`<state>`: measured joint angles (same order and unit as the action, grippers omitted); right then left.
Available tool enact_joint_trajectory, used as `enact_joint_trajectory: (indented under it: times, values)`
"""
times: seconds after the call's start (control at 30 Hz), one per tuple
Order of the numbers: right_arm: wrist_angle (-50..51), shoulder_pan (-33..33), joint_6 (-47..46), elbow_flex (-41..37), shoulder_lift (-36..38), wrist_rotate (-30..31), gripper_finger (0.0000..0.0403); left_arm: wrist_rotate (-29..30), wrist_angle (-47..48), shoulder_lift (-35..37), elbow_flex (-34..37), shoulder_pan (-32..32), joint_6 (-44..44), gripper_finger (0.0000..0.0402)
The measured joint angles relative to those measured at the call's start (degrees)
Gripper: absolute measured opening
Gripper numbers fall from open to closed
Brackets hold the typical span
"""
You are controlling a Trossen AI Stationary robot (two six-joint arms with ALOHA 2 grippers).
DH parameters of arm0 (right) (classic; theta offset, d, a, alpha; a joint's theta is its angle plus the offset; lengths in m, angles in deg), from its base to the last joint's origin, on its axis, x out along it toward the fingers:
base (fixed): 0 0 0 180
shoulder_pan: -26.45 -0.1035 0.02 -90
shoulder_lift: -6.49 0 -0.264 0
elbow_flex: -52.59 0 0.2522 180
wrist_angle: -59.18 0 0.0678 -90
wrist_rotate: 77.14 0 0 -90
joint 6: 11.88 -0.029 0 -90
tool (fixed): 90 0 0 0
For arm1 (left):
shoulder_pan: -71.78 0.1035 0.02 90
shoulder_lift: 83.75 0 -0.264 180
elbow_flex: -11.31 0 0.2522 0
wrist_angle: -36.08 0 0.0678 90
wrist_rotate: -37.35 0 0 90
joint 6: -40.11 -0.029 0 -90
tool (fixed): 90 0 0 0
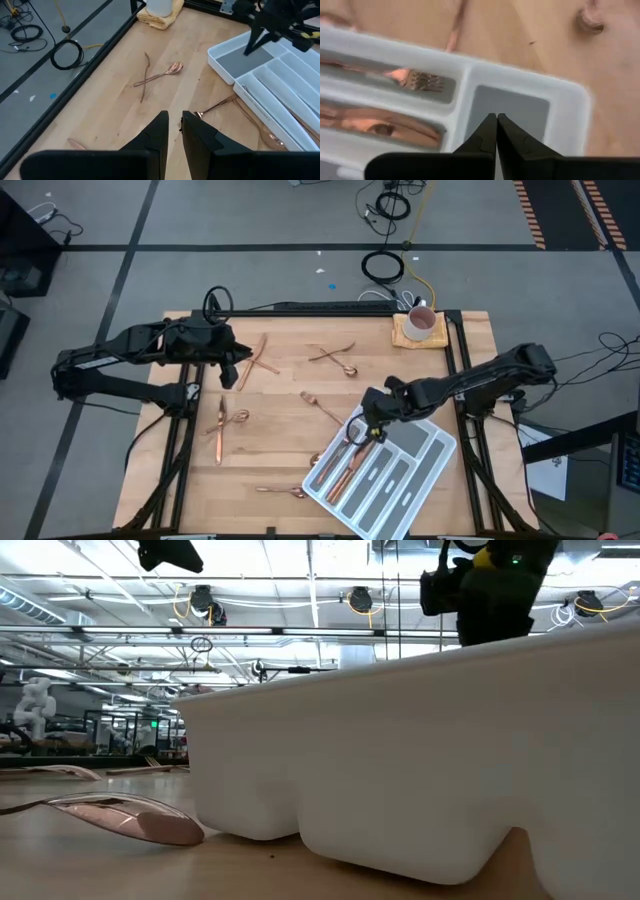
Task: Sort silverware
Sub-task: Put the gold fork into the silverware tray
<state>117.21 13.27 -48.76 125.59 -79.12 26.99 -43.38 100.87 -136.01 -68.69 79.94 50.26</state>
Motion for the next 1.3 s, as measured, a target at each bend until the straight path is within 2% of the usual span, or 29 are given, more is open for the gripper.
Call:
enact_joint_trajectory:
  times: [0.13,0.3,0.43,0.63,0.7,0.77,0.93,1.1,1.23,1.3]
  values:
    - [-0.7,2.5,0.6,0.0,0.2,-0.3,0.0025,-0.2,-4.4,-3.2,0.7,0.0,0.0,0.0059]
    - [-2.8,4.3,3.4,0.0,0.2,-0.9,0.0082,-6.8,-16.5,-9.5,5.3,0.1,-1.5,0.0059]
    - [-1.0,4.5,5.4,0.0,0.2,-1.5,0.0125,-11.2,-20.6,-16.4,8.1,-0.2,-8.6,0.0059]
    - [3.6,5.1,6.5,0.0,0.2,-2.1,0.0165,-11.7,-24.2,-26.5,8.3,0.0,-19.7,0.0059]
    - [3.1,6.3,7.4,0.0,0.2,-0.8,0.0171,-11.6,-26.3,-28.9,8.3,1.3,-19.4,0.0059]
    - [1.2,8.5,8.4,0.0,0.2,1.1,0.0173,-11.7,-27.0,-30.1,8.3,2.9,-14.9,0.0059]
    - [-5.3,17.8,8.9,0.0,0.2,2.1,0.0174,-16.8,-26.2,-28.5,8.3,6.8,-4.4,0.0059]
    - [-12.0,28.3,9.7,0.1,-0.5,-1.0,0.0174,-16.7,-26.7,-21.7,8.3,9.5,-3.0,0.0059]
    - [-20.2,35.2,17.9,0.5,-0.5,-6.4,0.0174,-16.6,-26.5,-17.3,8.3,12.2,-4.6,0.0059]
    - [-21.0,37.2,24.4,2.9,-1.7,-8.5,0.0174,-16.5,-26.0,-16.1,8.2,13.4,-5.5,0.0059]
